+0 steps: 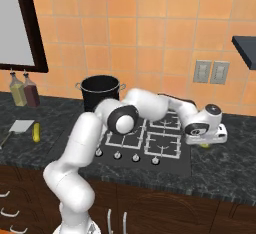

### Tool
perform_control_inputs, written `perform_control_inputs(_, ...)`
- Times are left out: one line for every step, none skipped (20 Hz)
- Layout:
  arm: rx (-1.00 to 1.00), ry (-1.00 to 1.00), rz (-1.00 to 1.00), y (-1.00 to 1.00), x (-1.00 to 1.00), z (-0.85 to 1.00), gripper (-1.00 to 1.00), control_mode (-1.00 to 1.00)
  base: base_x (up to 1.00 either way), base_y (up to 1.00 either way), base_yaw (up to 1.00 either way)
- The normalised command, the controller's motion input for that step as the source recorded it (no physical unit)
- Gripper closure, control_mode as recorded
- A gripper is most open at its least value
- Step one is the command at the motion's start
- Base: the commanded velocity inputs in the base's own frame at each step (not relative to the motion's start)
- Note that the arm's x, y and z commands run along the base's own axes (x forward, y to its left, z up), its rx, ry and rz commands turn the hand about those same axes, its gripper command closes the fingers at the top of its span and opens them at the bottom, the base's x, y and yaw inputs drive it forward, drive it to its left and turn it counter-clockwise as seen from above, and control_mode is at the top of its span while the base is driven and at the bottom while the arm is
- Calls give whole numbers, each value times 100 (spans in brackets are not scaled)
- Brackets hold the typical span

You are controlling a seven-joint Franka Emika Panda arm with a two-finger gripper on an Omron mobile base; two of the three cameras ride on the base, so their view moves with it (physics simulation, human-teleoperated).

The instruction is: Put the cucumber and lemon wedge in the pot. Retrieve the spatula and lightly stir the vegetables in the pot.

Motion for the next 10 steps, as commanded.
perform_control_inputs(-8,0,13,70,-24,24,100,-100,0,0,0)
perform_control_inputs(-12,0,13,78,-36,63,100,-100,0,0,0)
perform_control_inputs(-15,-5,21,81,-61,100,100,-100,0,0,0)
perform_control_inputs(-20,-5,25,92,-55,100,100,-100,0,0,0)
perform_control_inputs(-29,-4,36,100,-57,100,100,-100,0,0,0)
perform_control_inputs(-31,0,42,100,-49,100,100,-100,0,0,0)
perform_control_inputs(-36,0,44,100,-46,100,100,-100,0,0,0)
perform_control_inputs(-41,0,48,100,-37,86,100,-100,0,0,0)
perform_control_inputs(-42,0,46,100,-29,89,100,-100,0,0,0)
perform_control_inputs(-42,0,43,100,-21,91,100,-100,0,0,0)
